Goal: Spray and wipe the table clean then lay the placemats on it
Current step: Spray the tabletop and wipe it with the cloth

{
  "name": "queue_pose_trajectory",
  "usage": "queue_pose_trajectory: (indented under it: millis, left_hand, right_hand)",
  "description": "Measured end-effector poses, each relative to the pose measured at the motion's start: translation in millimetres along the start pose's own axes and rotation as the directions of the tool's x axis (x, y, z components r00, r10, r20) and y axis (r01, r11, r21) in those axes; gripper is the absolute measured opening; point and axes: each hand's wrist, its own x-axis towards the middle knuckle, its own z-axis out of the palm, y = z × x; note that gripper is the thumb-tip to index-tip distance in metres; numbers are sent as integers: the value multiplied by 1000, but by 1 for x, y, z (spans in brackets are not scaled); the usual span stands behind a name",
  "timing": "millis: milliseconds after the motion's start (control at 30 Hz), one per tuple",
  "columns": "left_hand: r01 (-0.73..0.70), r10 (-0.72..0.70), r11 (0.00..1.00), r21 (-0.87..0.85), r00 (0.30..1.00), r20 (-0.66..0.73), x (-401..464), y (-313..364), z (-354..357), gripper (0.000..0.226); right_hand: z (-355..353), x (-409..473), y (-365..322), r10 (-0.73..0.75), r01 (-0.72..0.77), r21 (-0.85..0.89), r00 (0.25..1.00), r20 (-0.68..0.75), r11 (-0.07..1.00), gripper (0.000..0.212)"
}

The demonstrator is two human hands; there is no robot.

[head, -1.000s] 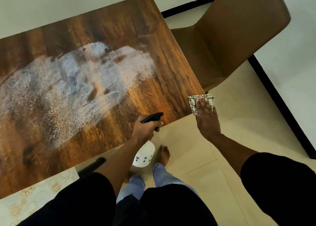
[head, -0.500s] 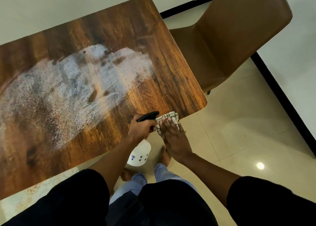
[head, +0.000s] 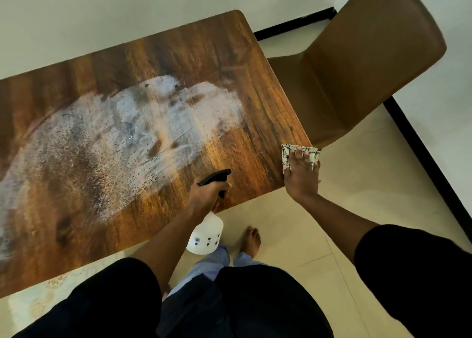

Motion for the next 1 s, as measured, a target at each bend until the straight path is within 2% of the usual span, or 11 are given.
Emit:
queue_pose_trajectory:
  millis: [67,200,367,500,533,600,667,733,833,900,1000]
  left_hand:
    - [11,-12,1000,-28,999,-31,-1,1,-13,10]
    - [34,-39,998,-53,995,-87,5,-3,-42,19]
    - [42,-49,998,-50,988,-146,12,-1,-78,19]
    - [41,-46,998,-39,989,-142,24,-4,-102,21]
    - [40,-45,998,-39,991,-124,26,-5,-107,21]
    - [36,-38,999,-32,996,-85,31,-4,-115,27]
    - [16,-17,999,-28,999,-44,35,-3,-120,31]
    - [14,-14,1000,-25,1000,-14,40,-2,-124,29]
    - [28,-28,1000,-14,999,27,45,-1,-125,20]
    - [29,-29,1000,-4,998,49,47,2,-125,14]
    - [24,-24,1000,11,998,65,48,7,-124,20]
  right_hand:
    - [12,-2,-32,-44,44,-27,999,16,999,59]
    - [39,-25,-111,-255,271,-123,958,133,955,63]
    - [79,-57,-171,-570,633,-172,763,307,755,64]
    - [79,-50,-165,-600,659,-162,741,301,734,65]
    - [76,-47,-162,-592,647,-162,753,287,745,67]
    - [67,-34,-157,-508,553,-165,825,248,817,70]
    - [55,-13,-152,-366,391,-155,915,169,907,64]
    - [43,12,-144,-228,238,-119,969,92,964,65]
    - [25,40,-131,-69,76,-80,993,92,994,66]
    - [23,45,-134,-14,22,-80,994,105,997,66]
    - [34,34,-155,30,-26,-48,997,75,998,65]
